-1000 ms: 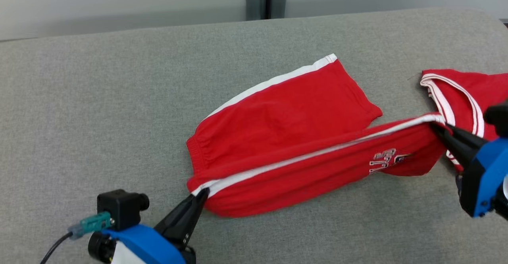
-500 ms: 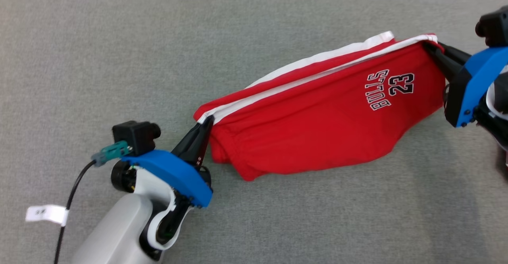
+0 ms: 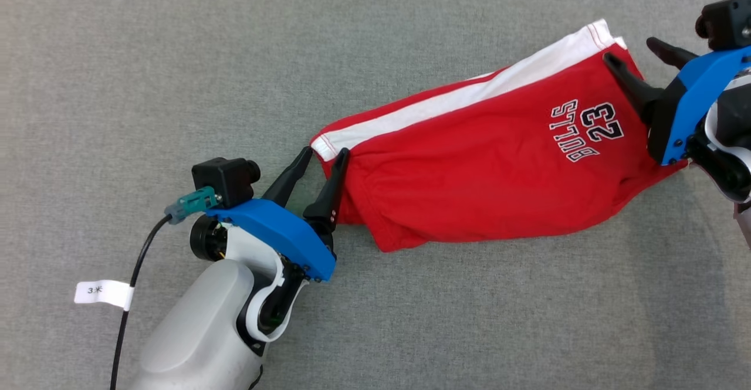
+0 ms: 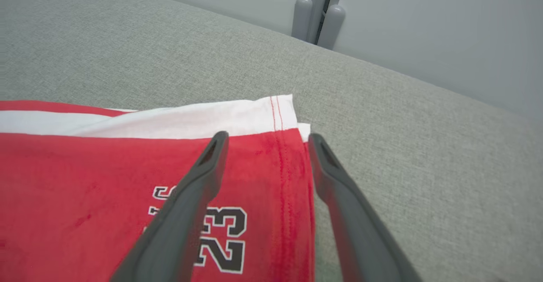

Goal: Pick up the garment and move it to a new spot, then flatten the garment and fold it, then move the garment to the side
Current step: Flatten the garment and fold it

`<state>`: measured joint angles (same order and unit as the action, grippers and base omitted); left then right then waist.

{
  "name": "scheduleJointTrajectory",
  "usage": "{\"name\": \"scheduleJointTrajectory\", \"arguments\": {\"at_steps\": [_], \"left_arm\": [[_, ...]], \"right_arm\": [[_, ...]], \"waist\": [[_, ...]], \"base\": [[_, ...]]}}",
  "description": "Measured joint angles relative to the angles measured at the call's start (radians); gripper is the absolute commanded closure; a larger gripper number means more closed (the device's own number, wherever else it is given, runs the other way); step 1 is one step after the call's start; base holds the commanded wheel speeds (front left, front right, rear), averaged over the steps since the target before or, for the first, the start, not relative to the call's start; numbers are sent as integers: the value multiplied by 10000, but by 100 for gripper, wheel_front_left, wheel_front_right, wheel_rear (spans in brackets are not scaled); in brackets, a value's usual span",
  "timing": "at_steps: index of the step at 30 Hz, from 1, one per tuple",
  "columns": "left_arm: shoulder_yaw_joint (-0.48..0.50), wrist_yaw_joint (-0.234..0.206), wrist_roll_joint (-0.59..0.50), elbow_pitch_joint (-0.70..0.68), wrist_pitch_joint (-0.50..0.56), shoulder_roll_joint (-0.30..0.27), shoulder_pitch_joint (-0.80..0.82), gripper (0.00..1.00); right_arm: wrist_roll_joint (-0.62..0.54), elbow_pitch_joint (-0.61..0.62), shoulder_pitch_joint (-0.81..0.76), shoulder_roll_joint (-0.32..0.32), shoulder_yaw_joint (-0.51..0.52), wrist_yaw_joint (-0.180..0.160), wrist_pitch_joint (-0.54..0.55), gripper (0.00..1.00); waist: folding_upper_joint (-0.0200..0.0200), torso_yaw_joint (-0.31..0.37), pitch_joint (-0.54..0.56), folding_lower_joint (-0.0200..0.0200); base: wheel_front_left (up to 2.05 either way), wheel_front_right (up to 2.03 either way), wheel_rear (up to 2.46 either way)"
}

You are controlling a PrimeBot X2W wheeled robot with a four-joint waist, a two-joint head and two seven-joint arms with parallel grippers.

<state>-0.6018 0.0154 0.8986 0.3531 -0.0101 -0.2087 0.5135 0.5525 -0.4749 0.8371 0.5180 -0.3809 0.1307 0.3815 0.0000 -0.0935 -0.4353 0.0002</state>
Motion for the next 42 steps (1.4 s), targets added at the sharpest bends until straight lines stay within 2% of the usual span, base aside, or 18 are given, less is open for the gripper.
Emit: {"name": "scheduleJointTrajectory", "arguments": {"at_steps": [4, 9, 13, 16, 19, 22, 28, 34, 35, 36, 37, 42], "left_arm": [[-157, 203, -163, 59, -290, -73, -75, 0], [61, 249, -391, -171, -1262, -418, -616, 0], [662, 395, -418, -355, -2268, -433, -938, 0], [1243, 372, -1108, -299, -2489, -529, -987, 0], [1990, 284, -2579, -593, -2516, -493, -1025, 0], [2713, 211, -3613, -878, -2516, -213, -1424, 0], [3680, 612, -4581, -974, -2516, 272, -1835, 0], [4109, 888, -5139, -1024, -2516, 571, -1957, 0], [4199, 913, -5191, -1022, -2516, 585, -1993, 0], [4263, 930, -5237, -1014, -2516, 602, -2013, 0], [4299, 961, -5290, -1020, -2516, 616, -2026, 0], [4485, 1014, -5459, -909, -2516, 654, -2236, 0]], "right_arm": [[339, -265, 0, 117, -173, 0, -194, 0], [556, -374, -233, 245, -242, 0, -84, 0], [537, -623, -562, 150, 487, 0, -351, 0], [364, -853, -844, -182, 930, 0, -485, 0], [144, -1024, -1031, -470, 1348, 0, -589, 0], [-176, -1388, -1021, -903, 1919, 0, -767, 0], [-966, -2263, -698, -1653, 2702, 0, -878, 0], [-2405, -3181, -406, -1793, 3143, -2, -535, 0], [-2591, -3196, -404, -1845, 3101, -8, -447, 35], [-2621, -3195, -411, -1893, 3085, -19, -382, 78], [-2627, -3172, -437, -1960, 3049, -19, -336, 100], [-2713, -2847, -928, -2322, 3348, 0, -520, 100]], "waist": [[1, -46, 293, -1], [1, -6, 715, -2], [1, 8, 951, -2], [0, -19, 996, -3], [1, -48, 910, -3], [0, -30, 738, -3], [0, -206, 408, -3], [0, -562, 296, -3], [0, -597, 311, -3], [0, -616, 342, -3], [1, -619, 375, -3], [1, -476, 600, -2]], "base": [[0, 0, 0], [0, 0, 0], [0, 0, 0], [0, 0, 0], [0, 0, 0], [0, 0, 0], [0, 0, 0], [0, 0, 0], [0, 0, 0], [0, 0, 0], [0, 0, 0], [0, 0, 0]]}}
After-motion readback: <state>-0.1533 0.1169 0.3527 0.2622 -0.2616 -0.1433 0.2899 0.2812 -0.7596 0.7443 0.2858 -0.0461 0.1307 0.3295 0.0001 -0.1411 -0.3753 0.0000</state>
